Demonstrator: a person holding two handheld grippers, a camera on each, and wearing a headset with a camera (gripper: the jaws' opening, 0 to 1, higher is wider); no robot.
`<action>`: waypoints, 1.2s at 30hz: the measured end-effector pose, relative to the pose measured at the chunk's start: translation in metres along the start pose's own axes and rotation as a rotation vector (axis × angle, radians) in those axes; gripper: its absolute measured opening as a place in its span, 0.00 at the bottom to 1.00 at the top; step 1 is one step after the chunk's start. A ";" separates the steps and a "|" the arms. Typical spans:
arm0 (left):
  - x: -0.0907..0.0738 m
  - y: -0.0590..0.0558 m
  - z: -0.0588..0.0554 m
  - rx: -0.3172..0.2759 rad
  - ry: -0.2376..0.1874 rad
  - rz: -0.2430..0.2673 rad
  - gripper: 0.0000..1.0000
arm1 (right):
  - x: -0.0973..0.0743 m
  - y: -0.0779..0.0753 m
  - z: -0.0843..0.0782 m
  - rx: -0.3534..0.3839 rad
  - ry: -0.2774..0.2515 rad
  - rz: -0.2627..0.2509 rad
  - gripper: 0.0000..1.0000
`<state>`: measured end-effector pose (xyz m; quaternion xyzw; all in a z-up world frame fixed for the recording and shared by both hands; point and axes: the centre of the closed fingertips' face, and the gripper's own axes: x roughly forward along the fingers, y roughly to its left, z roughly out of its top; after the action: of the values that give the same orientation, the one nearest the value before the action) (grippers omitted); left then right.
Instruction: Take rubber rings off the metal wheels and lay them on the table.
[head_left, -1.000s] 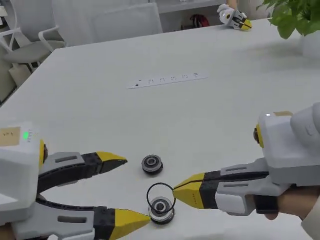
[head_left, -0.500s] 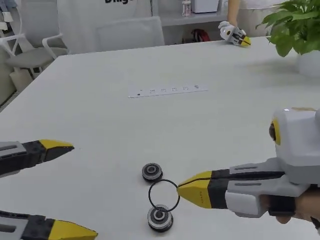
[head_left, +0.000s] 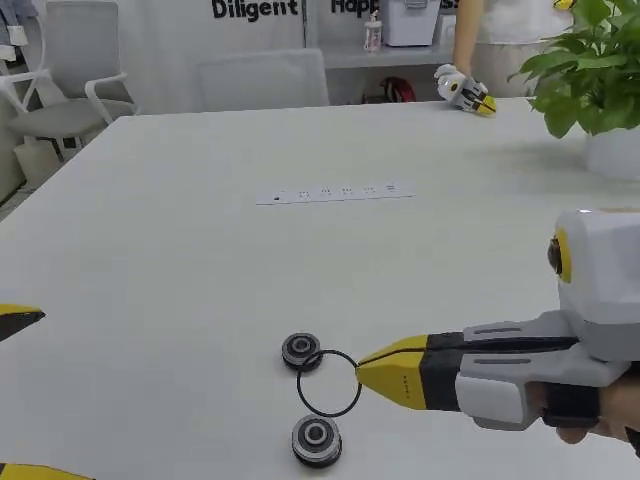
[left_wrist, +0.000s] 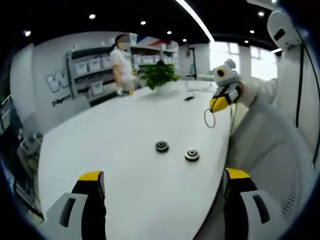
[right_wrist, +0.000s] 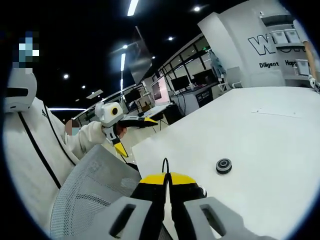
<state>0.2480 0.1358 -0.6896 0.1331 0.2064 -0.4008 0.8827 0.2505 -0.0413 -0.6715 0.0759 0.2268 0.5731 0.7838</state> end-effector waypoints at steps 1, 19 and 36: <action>-0.001 0.000 -0.003 -0.013 -0.004 0.004 1.00 | 0.000 0.000 0.001 -0.004 -0.001 -0.004 0.00; 0.003 -0.007 -0.035 -0.086 0.025 0.009 1.00 | 0.006 0.005 0.030 -0.027 -0.010 -0.010 0.00; 0.003 -0.011 -0.033 -0.078 0.028 0.040 1.00 | 0.048 0.014 0.031 -0.061 0.089 0.076 0.00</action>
<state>0.2330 0.1407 -0.7211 0.1082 0.2316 -0.3726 0.8921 0.2637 0.0125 -0.6516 0.0349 0.2408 0.6120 0.7525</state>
